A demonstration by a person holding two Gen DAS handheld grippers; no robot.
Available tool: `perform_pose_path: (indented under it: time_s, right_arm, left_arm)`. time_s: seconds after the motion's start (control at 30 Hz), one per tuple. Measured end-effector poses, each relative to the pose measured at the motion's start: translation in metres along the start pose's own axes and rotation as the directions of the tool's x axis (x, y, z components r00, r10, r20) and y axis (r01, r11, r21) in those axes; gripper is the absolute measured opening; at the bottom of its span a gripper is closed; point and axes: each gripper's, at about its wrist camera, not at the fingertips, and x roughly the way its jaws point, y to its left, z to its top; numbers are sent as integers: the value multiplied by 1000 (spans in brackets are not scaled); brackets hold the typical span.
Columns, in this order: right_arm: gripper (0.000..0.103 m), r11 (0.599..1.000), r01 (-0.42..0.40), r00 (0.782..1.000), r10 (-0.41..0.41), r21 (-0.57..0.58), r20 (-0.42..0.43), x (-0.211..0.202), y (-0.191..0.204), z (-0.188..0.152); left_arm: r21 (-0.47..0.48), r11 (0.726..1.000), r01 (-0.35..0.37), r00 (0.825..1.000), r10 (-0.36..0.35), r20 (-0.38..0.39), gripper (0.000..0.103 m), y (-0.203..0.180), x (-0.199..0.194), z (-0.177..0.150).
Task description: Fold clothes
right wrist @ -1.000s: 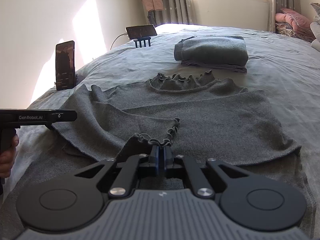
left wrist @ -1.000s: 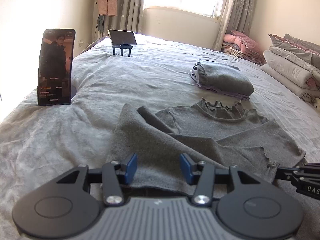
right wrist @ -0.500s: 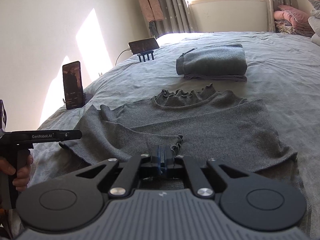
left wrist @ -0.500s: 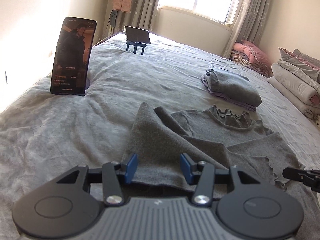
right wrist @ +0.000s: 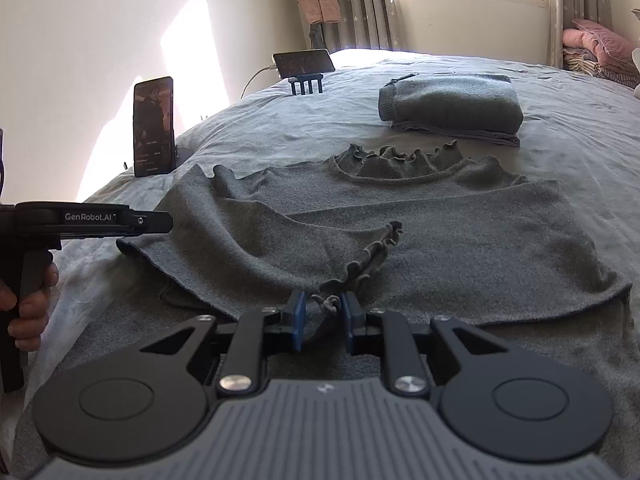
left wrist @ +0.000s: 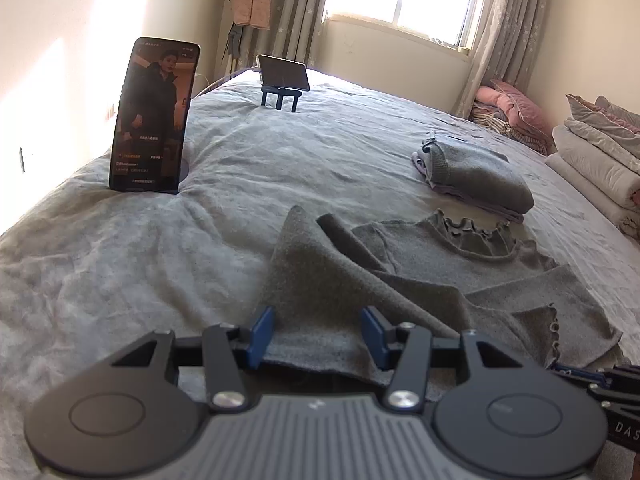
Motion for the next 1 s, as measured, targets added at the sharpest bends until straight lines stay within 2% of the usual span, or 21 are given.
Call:
perform_pose_path:
  time_s: [0.33, 0.5, 0.67, 0.83, 1.0]
  right_arm:
    - [6, 996, 90, 990, -87, -19, 110, -25, -13, 16]
    - [6, 986, 164, 972, -164, 15, 171, -33, -35, 24]
    - [6, 969, 246, 947, -249, 39, 206, -37, -57, 29]
    - [6, 949, 305, 927, -316, 85, 201, -37, -79, 29]
    - [6, 925, 372, 916, -379, 80, 130, -26, -95, 25]
  left_arm:
    - [-47, 998, -40, 999, 41, 13, 50, 11, 3, 2]
    - [-82, 995, -54, 998, 55, 10, 50, 15, 6, 2]
    - [-66, 996, -60, 998, 60, 4, 49, 13, 9, 1]
    - [-49, 997, -60, 998, 60, -6, 48, 11, 11, -1]
    - [-48, 997, -61, 998, 60, -9, 46, 11, 11, 0]
